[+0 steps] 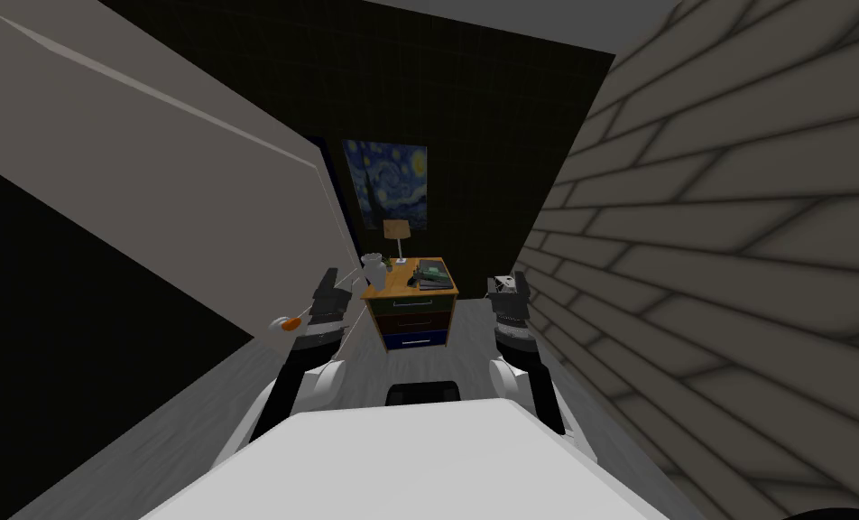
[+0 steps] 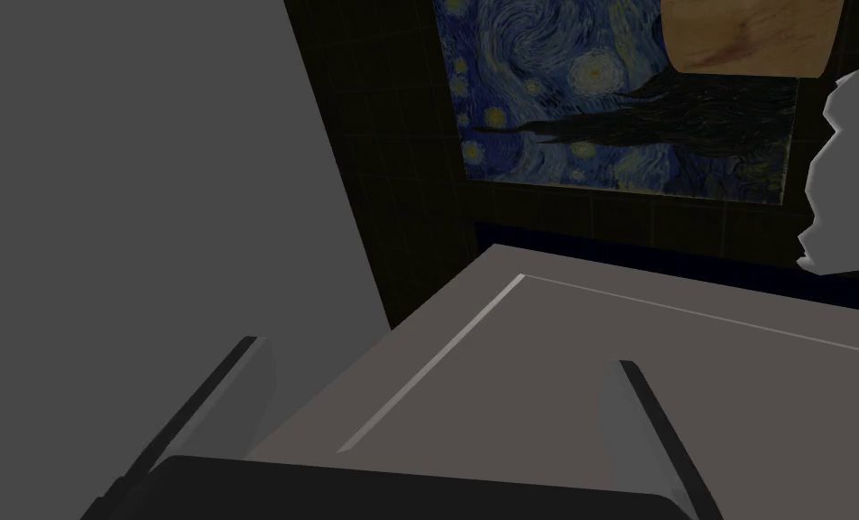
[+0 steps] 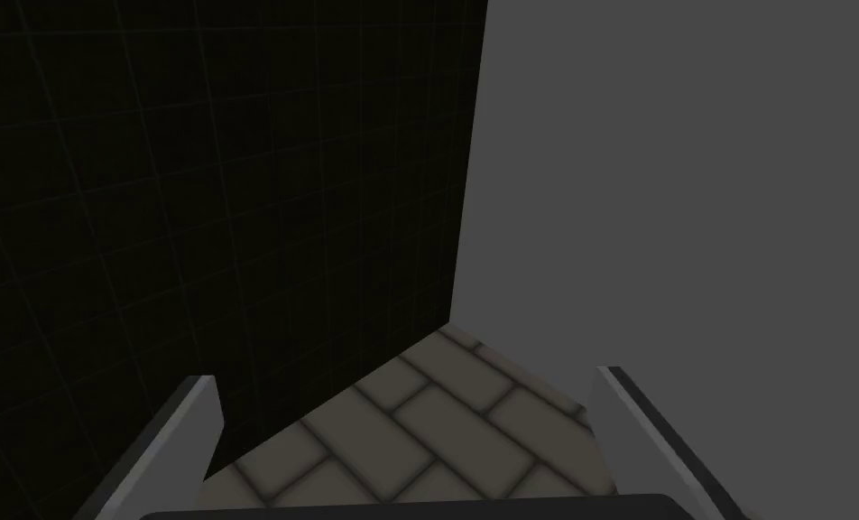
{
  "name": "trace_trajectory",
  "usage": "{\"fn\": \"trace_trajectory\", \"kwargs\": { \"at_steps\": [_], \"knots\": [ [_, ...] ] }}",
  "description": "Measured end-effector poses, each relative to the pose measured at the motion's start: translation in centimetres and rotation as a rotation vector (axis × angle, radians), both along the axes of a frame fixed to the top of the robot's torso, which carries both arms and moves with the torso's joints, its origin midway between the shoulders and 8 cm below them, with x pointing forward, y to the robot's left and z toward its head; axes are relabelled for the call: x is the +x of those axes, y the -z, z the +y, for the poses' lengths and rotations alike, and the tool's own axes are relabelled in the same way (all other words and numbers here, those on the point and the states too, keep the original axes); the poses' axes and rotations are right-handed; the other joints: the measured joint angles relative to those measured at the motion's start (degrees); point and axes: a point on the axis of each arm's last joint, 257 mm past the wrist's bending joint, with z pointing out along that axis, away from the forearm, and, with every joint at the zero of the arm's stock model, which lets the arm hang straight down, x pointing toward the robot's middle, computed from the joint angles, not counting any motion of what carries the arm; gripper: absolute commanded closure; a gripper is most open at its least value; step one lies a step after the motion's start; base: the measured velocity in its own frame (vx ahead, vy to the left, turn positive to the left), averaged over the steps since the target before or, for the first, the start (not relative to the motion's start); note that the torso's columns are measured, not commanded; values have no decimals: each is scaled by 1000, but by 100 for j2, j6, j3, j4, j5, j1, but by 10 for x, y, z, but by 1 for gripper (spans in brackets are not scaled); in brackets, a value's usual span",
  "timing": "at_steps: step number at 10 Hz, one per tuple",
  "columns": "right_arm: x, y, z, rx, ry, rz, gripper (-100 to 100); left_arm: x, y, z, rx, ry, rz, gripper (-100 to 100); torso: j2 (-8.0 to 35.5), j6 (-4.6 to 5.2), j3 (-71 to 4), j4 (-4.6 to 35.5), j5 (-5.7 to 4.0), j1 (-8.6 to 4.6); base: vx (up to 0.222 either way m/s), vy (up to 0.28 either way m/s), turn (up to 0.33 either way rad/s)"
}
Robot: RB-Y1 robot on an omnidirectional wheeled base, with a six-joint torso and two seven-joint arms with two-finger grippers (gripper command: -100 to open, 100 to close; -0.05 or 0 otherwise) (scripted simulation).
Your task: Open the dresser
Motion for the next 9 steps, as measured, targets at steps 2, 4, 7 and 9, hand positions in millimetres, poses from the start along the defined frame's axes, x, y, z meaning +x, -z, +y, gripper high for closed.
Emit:
{"fn": "trace_trajectory", "kwargs": {
  "at_steps": [2,4,7,9],
  "knots": [
    [0,0,0,0,0,0,0,0,0,0,0,0,0,0,597,0,-1200,600,0,0,0,0,0],
    [0,0,0,0,0,0,0,0,0,0,0,0,0,0,1422,0,-2850,1424,0,0,0,0,0],
    [0,0,0,0,0,0,0,0,0,0,0,0,0,0,2693,0,-5381,2691,0,0,0,0,0],
    [0,0,0,0,0,0,0,0,0,0,0,0,0,0,3539,0,-7073,3537,0,0,0,0,0]
  ]
}}
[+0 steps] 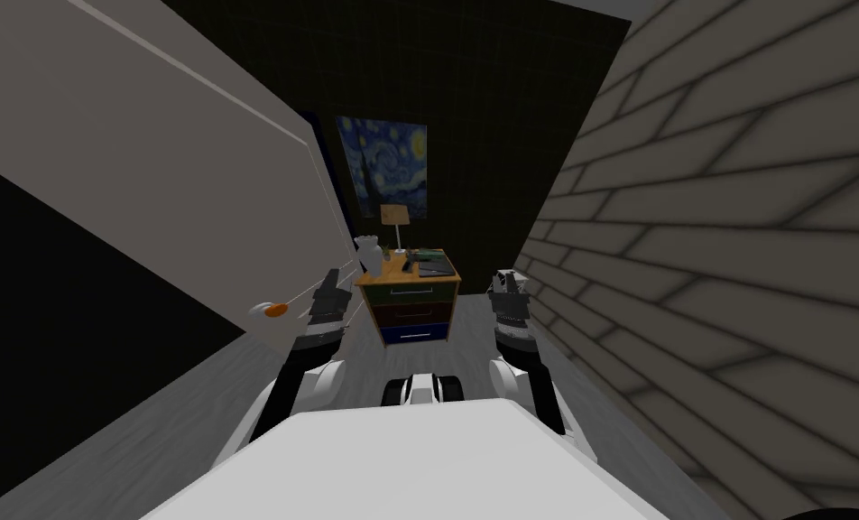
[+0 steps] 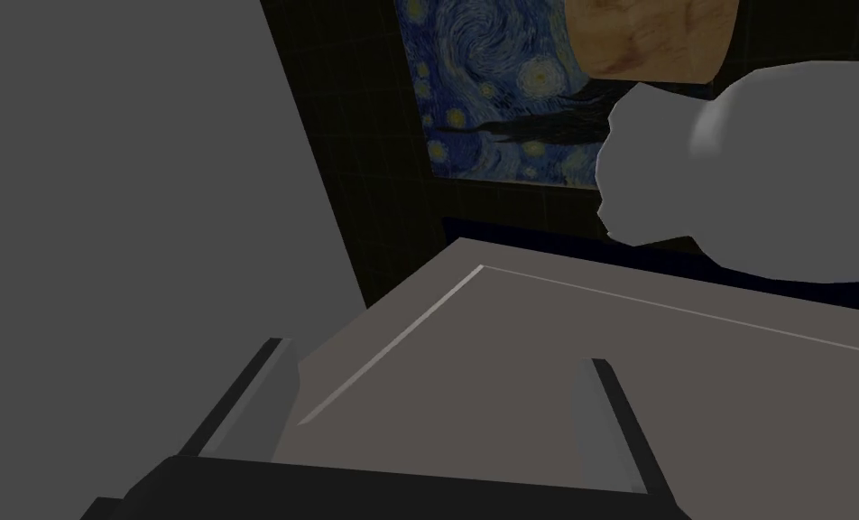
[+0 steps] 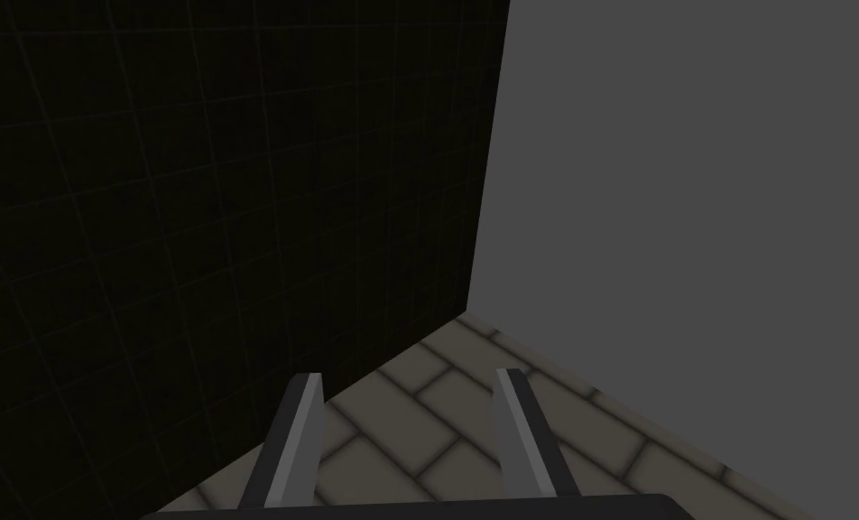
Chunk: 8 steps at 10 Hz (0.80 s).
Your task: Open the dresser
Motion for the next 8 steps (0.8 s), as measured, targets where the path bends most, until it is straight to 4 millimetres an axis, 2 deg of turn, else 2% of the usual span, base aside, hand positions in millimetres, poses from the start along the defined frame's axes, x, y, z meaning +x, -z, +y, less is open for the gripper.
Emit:
{"fn": "trace_trajectory", "kwargs": {
  "at_steps": [1,3,8],
  "knots": [
    [0,0,0,0,0,0,0,0,0,0,0,0,0,-100,423,0,-846,423,0,0,12,-2,3],
    [0,0,0,0,0,1,0,3,5,-4,44,20,10,-100,666,0,-1355,667,1,1,19,-3,5],
    [0,0,0,0,0,1,0,11,30,-9,134,57,35,-100,690,0,-1384,691,-1,-2,40,-4,8]
  ]
}}
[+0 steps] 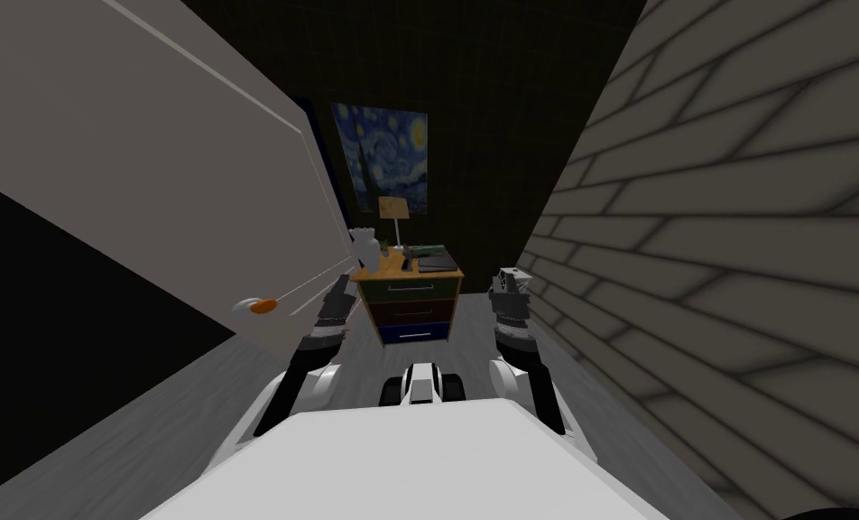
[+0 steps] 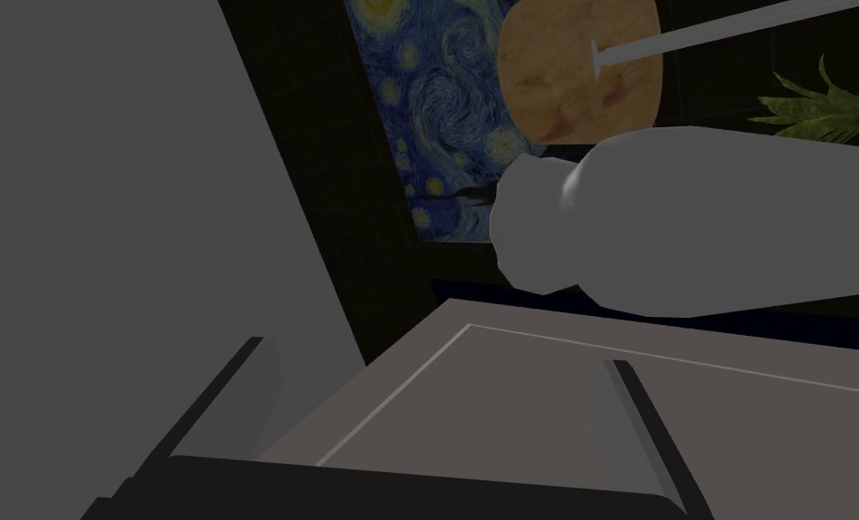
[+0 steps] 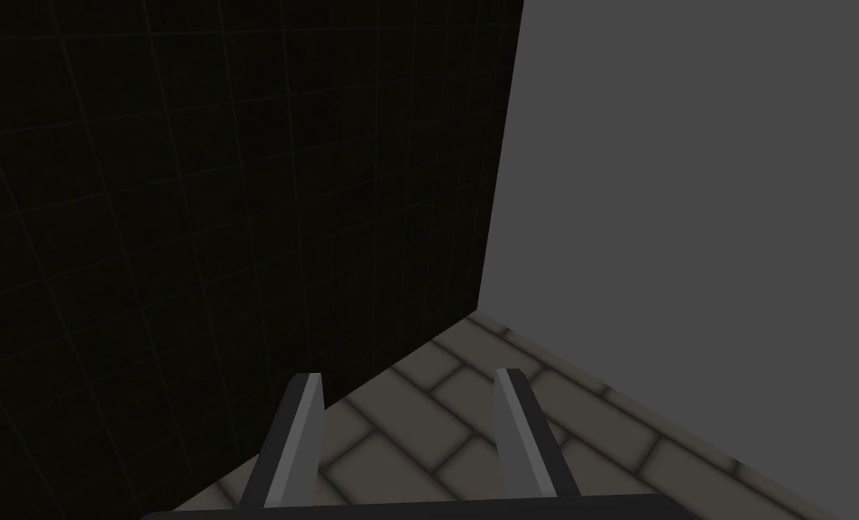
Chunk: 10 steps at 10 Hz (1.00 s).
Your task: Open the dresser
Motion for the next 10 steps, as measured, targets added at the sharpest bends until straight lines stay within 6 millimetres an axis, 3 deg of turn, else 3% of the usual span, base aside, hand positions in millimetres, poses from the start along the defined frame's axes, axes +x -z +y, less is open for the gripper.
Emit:
{"fn": "trace_trajectory", "kwargs": {
  "at_steps": [10],
  "knots": [
    [0,0,0,0,0,0,0,11,68,8,93,26,35,-100,-6,0,-4,-2,0,-1,50,-6,9]
  ]
}}
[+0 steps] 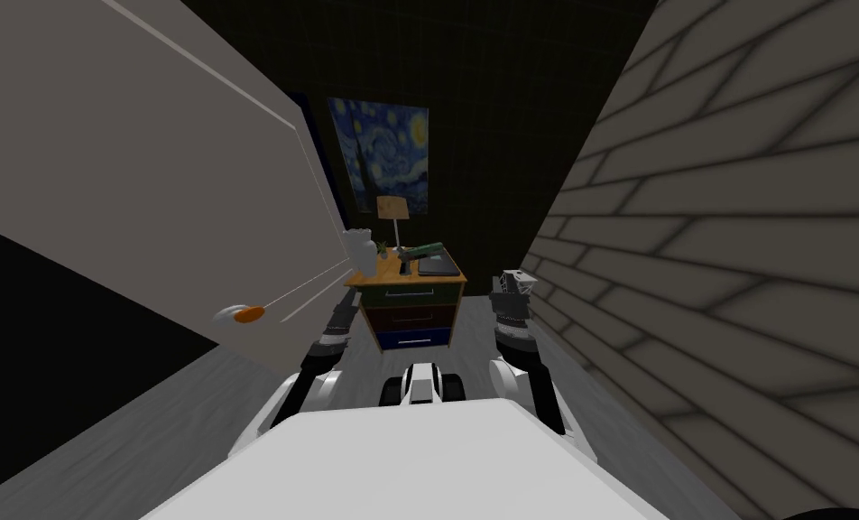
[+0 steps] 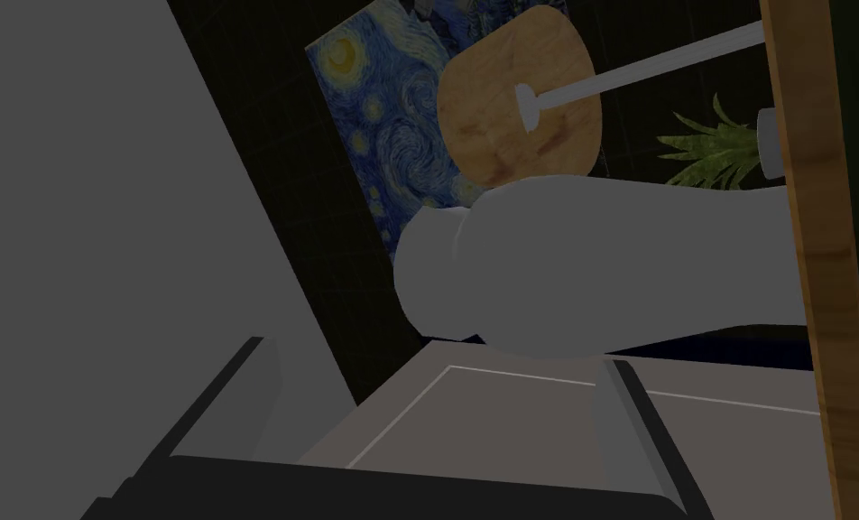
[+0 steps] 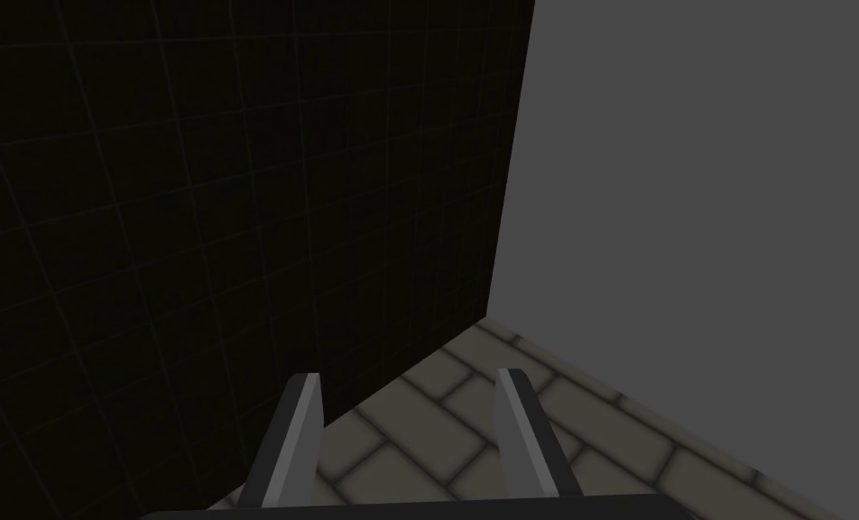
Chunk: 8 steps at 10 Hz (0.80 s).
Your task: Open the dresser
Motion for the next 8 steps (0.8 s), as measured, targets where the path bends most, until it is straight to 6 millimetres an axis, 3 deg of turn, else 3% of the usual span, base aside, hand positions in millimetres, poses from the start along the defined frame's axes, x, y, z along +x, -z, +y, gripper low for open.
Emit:
{"fn": "trace_trajectory", "kwargs": {
  "at_steps": [8],
  "knots": [
    [0,0,0,0,0,0,0,-2,50,9,33,4,24,-100,8,0,5,2,1,2,45,-5,9]
  ]
}}
